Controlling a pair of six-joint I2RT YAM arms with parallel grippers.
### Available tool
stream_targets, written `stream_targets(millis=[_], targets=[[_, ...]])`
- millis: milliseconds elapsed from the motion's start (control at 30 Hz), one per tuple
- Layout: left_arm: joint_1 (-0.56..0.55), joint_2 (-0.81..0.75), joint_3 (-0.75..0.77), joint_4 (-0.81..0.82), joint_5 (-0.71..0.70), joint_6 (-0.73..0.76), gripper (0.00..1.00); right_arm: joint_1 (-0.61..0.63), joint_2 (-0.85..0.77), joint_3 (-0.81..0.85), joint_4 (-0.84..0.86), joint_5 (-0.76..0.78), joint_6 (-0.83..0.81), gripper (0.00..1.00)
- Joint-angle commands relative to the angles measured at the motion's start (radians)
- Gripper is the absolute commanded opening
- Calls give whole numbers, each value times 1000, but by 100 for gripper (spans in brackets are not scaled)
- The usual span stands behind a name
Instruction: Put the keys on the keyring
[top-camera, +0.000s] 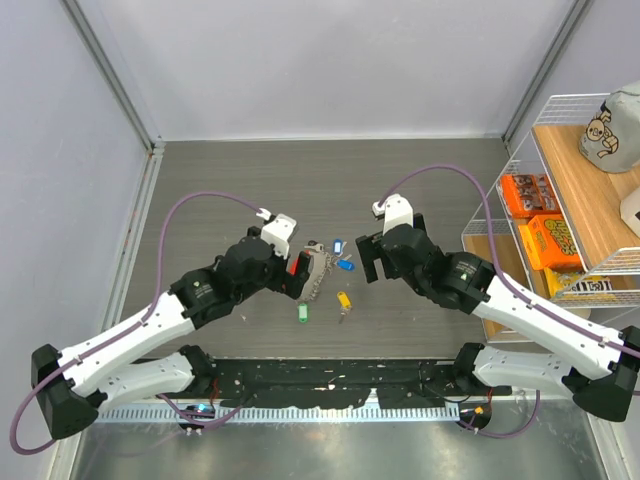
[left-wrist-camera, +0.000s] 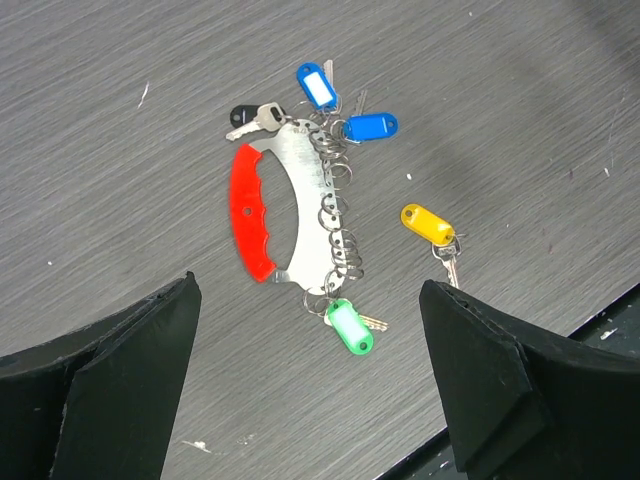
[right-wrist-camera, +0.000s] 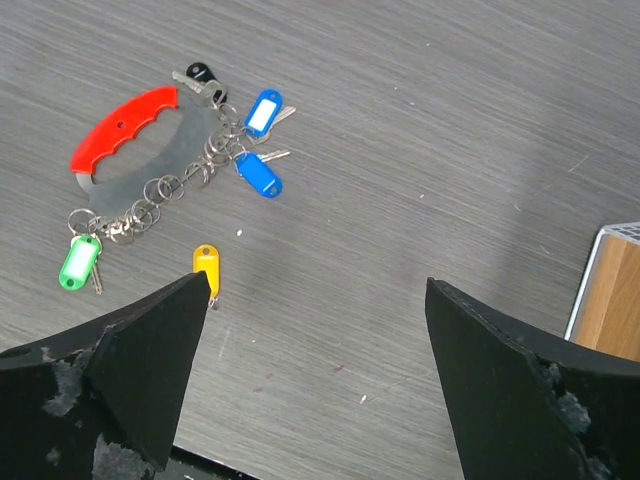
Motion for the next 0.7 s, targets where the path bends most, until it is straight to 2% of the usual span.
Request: stream_targets(millis=[0, 167, 367, 500, 667], targets=[[-2, 19, 3, 75, 17, 1, 99, 4, -1, -23, -3, -36, 14, 95], [-1, 57, -18, 87, 26, -9, 99, 4, -16, -82, 34, -102, 25, 95], [-2, 71, -46, 101, 26, -22, 99, 11, 60, -154, 89, -203, 39, 100], [-2, 59, -64, 107, 26, -32, 99, 17, 87, -228, 201, -263, 54, 95], [-2, 62, -87, 133, 33, -41, 99, 20, 106, -257, 242, -257, 60, 84]])
